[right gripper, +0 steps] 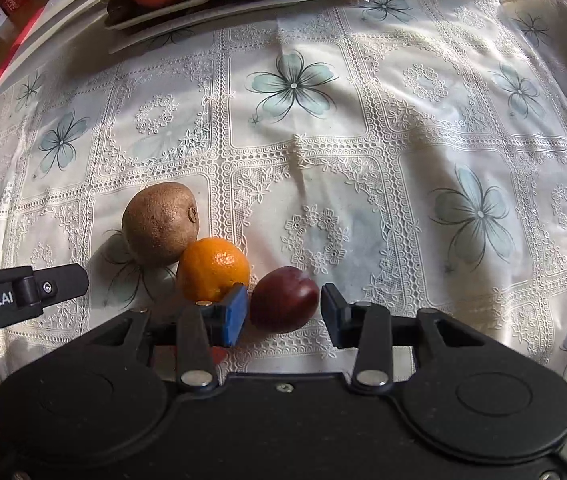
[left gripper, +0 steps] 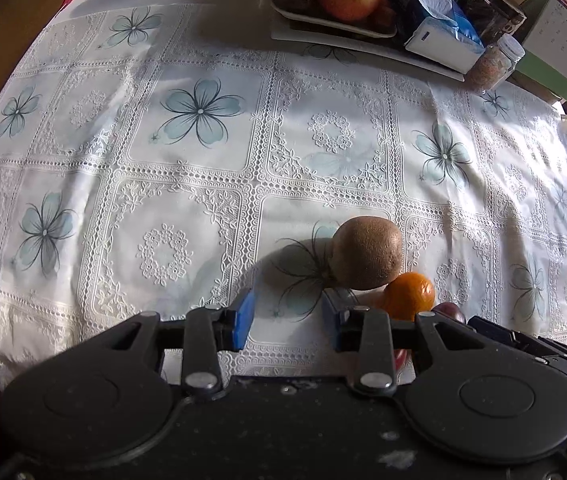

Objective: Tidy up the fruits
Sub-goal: 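Grasp a red tomato with the left gripper while the right gripper grasps another dark red plum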

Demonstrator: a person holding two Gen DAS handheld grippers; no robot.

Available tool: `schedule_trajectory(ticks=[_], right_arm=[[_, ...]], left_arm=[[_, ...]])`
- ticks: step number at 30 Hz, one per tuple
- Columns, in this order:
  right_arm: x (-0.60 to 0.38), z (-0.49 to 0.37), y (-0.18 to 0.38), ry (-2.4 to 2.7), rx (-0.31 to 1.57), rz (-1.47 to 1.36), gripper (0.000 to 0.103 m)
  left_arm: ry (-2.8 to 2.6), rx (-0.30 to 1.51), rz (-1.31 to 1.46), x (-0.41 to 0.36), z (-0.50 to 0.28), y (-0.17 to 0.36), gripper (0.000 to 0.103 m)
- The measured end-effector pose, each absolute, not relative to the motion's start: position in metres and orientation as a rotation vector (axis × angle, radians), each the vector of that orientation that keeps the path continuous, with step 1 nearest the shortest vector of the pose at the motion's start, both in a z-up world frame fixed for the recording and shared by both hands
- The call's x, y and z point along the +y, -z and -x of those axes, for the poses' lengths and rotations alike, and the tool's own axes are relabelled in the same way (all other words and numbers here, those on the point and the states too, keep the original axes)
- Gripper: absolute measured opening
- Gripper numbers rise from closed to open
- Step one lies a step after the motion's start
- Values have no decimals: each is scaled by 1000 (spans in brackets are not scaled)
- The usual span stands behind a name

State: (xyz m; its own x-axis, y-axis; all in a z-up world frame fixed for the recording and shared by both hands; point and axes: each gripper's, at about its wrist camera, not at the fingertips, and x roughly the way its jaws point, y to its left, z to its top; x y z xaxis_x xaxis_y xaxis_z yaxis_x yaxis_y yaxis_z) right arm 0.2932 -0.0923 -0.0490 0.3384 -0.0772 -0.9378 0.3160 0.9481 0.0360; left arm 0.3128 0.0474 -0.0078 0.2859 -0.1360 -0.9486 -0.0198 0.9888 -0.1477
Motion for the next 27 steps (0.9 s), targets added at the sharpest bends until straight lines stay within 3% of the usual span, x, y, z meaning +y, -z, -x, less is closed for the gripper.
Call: schedule_trajectory(ticks=[27], right_arm=[[-99, -284, 50, 254, 1189, -270, 46]], left_arm=[[119, 1310, 108, 42, -303, 17, 36]])
